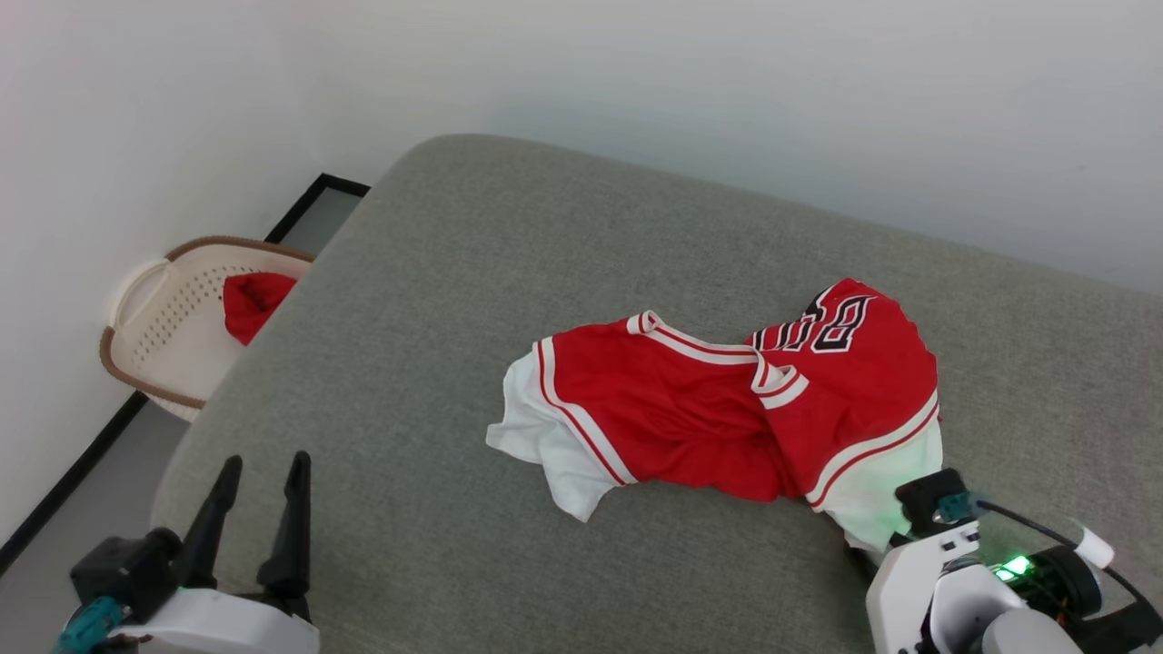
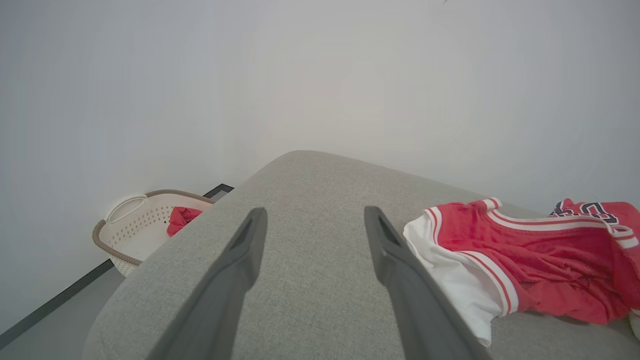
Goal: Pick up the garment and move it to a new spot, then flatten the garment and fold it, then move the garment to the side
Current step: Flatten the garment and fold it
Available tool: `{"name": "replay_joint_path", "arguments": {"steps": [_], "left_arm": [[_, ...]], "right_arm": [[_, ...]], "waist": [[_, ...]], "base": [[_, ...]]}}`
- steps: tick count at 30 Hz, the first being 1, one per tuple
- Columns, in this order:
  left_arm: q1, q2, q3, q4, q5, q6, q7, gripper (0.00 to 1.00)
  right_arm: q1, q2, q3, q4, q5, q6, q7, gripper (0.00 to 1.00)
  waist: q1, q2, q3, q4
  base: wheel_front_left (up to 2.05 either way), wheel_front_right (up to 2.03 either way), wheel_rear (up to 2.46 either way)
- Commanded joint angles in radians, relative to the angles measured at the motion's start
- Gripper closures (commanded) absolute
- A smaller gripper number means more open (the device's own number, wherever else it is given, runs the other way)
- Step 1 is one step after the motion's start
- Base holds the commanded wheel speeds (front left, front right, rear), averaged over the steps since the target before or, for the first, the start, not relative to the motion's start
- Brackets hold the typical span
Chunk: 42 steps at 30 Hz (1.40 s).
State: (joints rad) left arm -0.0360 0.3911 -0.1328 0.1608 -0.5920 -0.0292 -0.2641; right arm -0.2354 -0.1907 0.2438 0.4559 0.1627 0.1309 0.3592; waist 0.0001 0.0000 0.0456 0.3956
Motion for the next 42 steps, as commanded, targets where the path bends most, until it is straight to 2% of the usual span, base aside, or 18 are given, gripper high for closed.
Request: {"name": "replay_joint_path", "arguments": {"steps": [1, 10, 19, 27, 32, 42], "left_arm": [[-0.005, -0.003, 0.004, 0.003, 0.008, -0.006, 0.000, 0.00], [0.022, -0.028, 0.036, 0.016, 0.031, -0.024, 0.000, 0.00], [0.041, -0.036, 0.041, 0.018, 0.042, -0.034, 0.000, 0.00], [0.032, -0.039, 0.020, 0.019, 0.051, -0.047, 0.000, 0.00], [0.019, -0.046, 0.006, 0.015, 0.060, -0.053, 0.000, 0.00], [-0.028, -0.068, -0.020, 0.031, 0.078, -0.071, 0.000, 0.00]], "right_arm": [[-0.003, -0.001, -0.004, 0.012, -0.008, 0.000, -0.005, 1.00], [-0.053, 0.016, -0.023, 0.061, 0.003, 0.000, -0.035, 1.00], [-0.103, -0.007, -0.055, 0.024, 0.029, 0.000, -0.045, 1.00], [-0.180, -0.032, -0.104, 0.028, 0.039, 0.000, -0.062, 1.00], [-0.252, -0.044, -0.137, 0.068, 0.028, 0.000, -0.090, 1.00], [-0.398, -0.077, -0.226, 0.247, -0.037, 0.000, -0.187, 1.00]], "waist": [[-0.0001, 0.0000, -0.001, 0.001], [-0.0001, 0.0000, -0.023, -0.011], [-0.0001, 0.0000, -0.055, -0.021], [-0.0001, 0.0000, -0.058, -0.002], [-0.0001, 0.0000, -0.042, 0.019], [-0.0001, 0.0000, 0.004, 0.074]], "base": [[0.00, 0.00, 0.00], [0.00, 0.00, 0.00], [0.00, 0.00, 0.00], [0.00, 0.00, 0.00], [0.00, 0.00, 0.00], [0.00, 0.00, 0.00]]}}
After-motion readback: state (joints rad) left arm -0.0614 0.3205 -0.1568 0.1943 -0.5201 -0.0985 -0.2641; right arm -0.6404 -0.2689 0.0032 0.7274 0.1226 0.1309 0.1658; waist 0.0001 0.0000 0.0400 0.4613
